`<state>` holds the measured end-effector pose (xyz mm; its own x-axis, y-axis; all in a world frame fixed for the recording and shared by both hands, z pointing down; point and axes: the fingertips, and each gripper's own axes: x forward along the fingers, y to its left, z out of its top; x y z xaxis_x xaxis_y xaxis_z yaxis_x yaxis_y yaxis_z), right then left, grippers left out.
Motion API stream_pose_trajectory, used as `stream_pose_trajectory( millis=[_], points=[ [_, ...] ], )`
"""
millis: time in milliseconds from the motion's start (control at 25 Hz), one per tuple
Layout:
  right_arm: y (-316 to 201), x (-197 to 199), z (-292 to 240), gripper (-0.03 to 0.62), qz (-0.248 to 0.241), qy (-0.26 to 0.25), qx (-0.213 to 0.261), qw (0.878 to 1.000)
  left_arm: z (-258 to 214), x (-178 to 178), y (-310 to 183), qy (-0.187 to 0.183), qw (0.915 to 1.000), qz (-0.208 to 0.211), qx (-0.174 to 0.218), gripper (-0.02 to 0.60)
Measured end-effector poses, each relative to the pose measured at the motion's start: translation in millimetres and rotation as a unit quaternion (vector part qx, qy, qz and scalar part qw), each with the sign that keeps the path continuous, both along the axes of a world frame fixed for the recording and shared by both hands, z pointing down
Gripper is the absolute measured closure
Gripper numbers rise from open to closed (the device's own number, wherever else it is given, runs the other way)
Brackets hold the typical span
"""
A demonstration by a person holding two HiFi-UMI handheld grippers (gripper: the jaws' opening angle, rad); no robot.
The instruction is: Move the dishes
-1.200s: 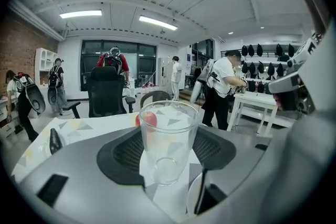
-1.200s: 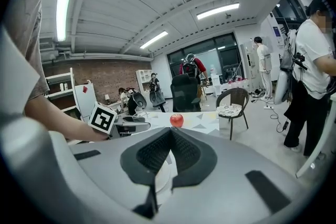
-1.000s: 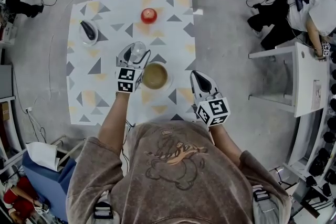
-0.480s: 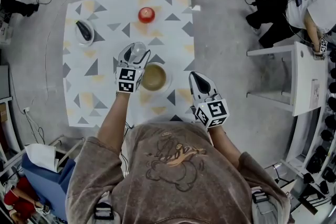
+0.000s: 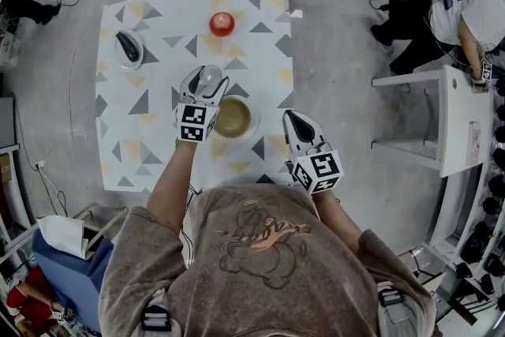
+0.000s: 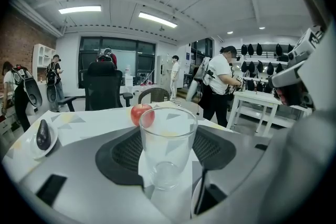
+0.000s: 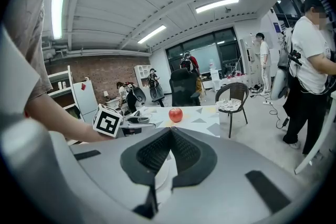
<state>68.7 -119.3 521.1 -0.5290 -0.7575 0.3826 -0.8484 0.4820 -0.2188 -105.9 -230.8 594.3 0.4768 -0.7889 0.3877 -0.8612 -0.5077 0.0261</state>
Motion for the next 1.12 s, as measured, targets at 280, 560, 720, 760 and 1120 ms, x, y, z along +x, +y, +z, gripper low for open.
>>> stream_pose_trajectory(
  millis=[280,560,720,760,1120],
  points=[
    [0.3,-1.1,-2.9,0.594,-0.003,-0.002,0.006,1.000,-14.3,-1.3,1.7,0.005,0.9999,-0.006,0.014,0.293],
    [0.7,-2.4,-9.0,0.594,-0.005,-0.008,0.018,1.000,-32.7,-7.5,15.1,0.018,0.9993,-0.022,0.023,0.293],
    [2.0,-3.3,-12.4,0.594,-0.008,-0.011,0.024,1.000,-39.1,-12.2,27.8,0.019,0.9991,-0.029,0.024,0.293],
    [2.2,-3.3,-13.0,0.594,-0.008,-0.011,0.026,1.000,-40.0,-13.5,31.0,0.019,0.9990,-0.031,0.024,0.293],
    [1.7,-3.7,-22.1,0.594,-0.010,-0.022,0.041,0.999,-42.7,-22.2,59.9,0.025,0.9982,-0.052,0.015,0.293]
  ],
)
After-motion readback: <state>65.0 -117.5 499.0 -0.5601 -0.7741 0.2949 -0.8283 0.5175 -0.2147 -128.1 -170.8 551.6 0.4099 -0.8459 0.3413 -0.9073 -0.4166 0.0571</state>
